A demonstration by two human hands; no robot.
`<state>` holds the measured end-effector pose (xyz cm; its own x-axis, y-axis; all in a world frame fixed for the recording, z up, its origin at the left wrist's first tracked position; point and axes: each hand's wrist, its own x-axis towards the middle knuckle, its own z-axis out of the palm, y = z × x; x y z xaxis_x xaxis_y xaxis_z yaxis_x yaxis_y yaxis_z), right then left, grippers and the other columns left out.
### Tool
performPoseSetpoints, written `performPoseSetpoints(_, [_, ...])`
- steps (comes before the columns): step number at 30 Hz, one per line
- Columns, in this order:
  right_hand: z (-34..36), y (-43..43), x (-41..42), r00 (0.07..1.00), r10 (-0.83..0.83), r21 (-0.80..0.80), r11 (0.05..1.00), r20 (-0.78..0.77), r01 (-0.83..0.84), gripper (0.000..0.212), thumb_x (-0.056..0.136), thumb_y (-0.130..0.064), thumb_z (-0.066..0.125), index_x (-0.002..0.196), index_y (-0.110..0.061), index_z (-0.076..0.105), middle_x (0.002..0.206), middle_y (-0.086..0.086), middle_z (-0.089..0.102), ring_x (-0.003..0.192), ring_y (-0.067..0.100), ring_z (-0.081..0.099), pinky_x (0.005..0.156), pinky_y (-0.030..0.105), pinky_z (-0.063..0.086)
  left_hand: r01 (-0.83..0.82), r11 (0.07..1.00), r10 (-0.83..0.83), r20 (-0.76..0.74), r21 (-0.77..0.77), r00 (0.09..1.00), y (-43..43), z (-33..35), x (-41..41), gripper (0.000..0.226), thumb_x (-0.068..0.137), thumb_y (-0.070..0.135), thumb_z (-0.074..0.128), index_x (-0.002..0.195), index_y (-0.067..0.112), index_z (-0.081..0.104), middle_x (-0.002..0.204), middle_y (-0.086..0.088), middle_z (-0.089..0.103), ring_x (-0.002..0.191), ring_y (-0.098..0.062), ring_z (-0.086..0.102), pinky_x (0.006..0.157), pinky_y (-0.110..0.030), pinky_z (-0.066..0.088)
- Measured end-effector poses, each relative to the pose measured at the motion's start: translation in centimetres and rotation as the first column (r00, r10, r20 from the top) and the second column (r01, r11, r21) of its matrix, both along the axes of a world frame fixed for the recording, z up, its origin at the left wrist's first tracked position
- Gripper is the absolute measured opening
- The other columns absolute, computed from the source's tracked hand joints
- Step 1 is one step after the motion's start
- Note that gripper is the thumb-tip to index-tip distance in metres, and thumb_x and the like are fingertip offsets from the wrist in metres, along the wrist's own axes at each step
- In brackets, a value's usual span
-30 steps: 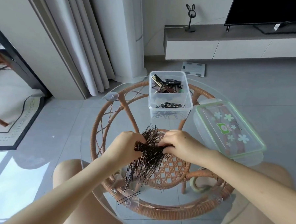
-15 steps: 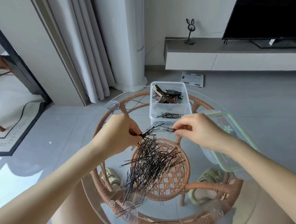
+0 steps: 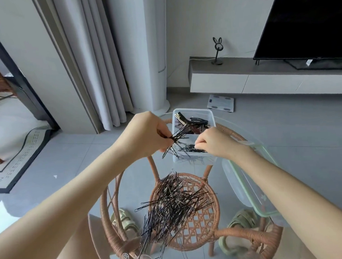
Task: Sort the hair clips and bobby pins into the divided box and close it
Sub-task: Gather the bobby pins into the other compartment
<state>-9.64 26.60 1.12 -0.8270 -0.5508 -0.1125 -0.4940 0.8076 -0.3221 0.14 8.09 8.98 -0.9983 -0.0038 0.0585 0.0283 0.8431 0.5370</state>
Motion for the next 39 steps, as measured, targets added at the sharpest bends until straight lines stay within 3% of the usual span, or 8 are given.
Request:
performPoseSetpoints(4, [0.4,2.4,0.2,0.984,-0.154,-0.076,0.986,-0.092,0.147,0.022,0.086,-0.005,0.047,0.094,0.008,0.063,0.101,0.027,0.066,0.097,0.038,0.061,0.085,0.050,0.049,0.062,0.996,-0.066,-0.058,-0.062,0.996,2.1,-0.6,-3.9,0.011,0.075,0.011,0.065,0.075,0.008,0.076,0.068,-0.009,0.073,0.048,-0.012,0.055,0.050,-0.019,0.047])
performPoseSetpoints(11, [1.0,6.0,1.8,0.949,-0.242,-0.179,0.962,-0.203,0.207,0.025,0.089,-0.007,0.050,0.104,-0.008,0.069,0.110,0.008,0.069,0.103,0.024,0.061,0.093,0.028,0.043,0.267,0.875,-0.210,0.179,-0.403,0.961,6.5,-5.4,-9.5,0.018,0.082,0.011,0.056,0.066,0.003,0.060,0.061,-0.006,0.049,0.054,-0.021,0.041,0.047,-0.024,0.036])
performPoseSetpoints(14, [0.5,6.5,2.3,0.958,-0.214,-0.161,0.970,-0.192,0.184,0.025,0.090,-0.009,0.050,0.105,-0.010,0.069,0.111,0.006,0.069,0.104,0.023,0.061,0.093,0.028,0.043,0.333,0.812,-0.213,0.287,-0.480,0.934,6.9,-6.5,-10.6,0.020,0.083,0.016,0.058,0.066,0.005,0.060,0.059,-0.002,0.048,0.053,-0.017,0.041,0.067,-0.031,0.050])
performPoseSetpoints(19, [-0.5,6.2,2.9,0.969,-0.172,-0.158,0.977,-0.175,0.145,0.026,0.090,-0.009,0.048,0.105,-0.011,0.069,0.110,0.005,0.069,0.105,0.024,0.059,0.093,0.032,0.044,0.438,0.785,-0.232,0.447,-0.438,0.864,6.2,-7.1,-10.9,0.038,0.089,0.027,0.055,0.122,0.009,0.060,0.118,-0.002,0.065,0.102,-0.019,0.059,0.092,-0.026,0.046])
performPoseSetpoints(26, [0.1,5.6,5.0,0.981,-0.150,-0.264,0.958,-0.126,0.113,0.019,0.086,-0.019,0.060,0.101,-0.012,0.070,0.096,0.003,0.070,0.081,0.012,0.060,0.072,0.018,0.047,0.301,0.933,-0.259,0.214,-0.195,0.942,3.1,-4.0,-8.0,0.027,0.086,0.010,0.059,0.111,0.013,0.067,0.119,-0.001,0.067,0.107,-0.015,0.063,0.097,-0.023,0.043])
performPoseSetpoints(32, [-1.8,5.2,10.0,0.975,0.115,0.157,0.977,0.190,-0.146,0.097,0.065,-0.063,0.067,0.144,-0.027,0.023,0.145,-0.009,0.029,0.129,0.011,0.032,0.105,0.030,0.032,0.186,0.966,-0.159,0.158,-0.180,0.975,-0.8,-5.9,-0.8,0.035,0.080,0.041,0.063,0.110,0.023,0.065,0.119,0.005,0.065,0.093,-0.009,0.063,0.089,-0.024,0.049])
performPoseSetpoints(36, [-4.3,3.8,11.7,0.983,0.150,0.244,0.954,0.109,-0.173,0.119,0.059,-0.071,0.064,0.146,-0.028,-0.004,0.153,-0.004,0.008,0.138,0.022,0.011,0.112,0.042,0.020,0.303,0.877,-0.078,0.512,-0.372,0.855,-1.6,-9.6,4.8,0.104,0.058,0.081,0.048,0.144,0.035,0.013,0.138,-0.006,0.041,0.120,-0.021,0.046,0.100,-0.036,0.046])
performPoseSetpoints(39, [-5.6,0.7,12.2,0.981,0.193,0.210,0.958,0.029,-0.195,0.122,0.057,-0.072,0.064,0.145,-0.025,-0.006,0.151,0.003,0.014,0.135,0.027,0.018,0.108,0.045,0.027,0.320,0.838,-0.063,0.504,-0.442,0.861,-0.7,-12.0,7.5,0.119,0.054,0.082,0.053,0.143,0.037,-0.012,0.138,-0.011,0.034,0.123,-0.024,0.035,0.097,-0.038,0.047])
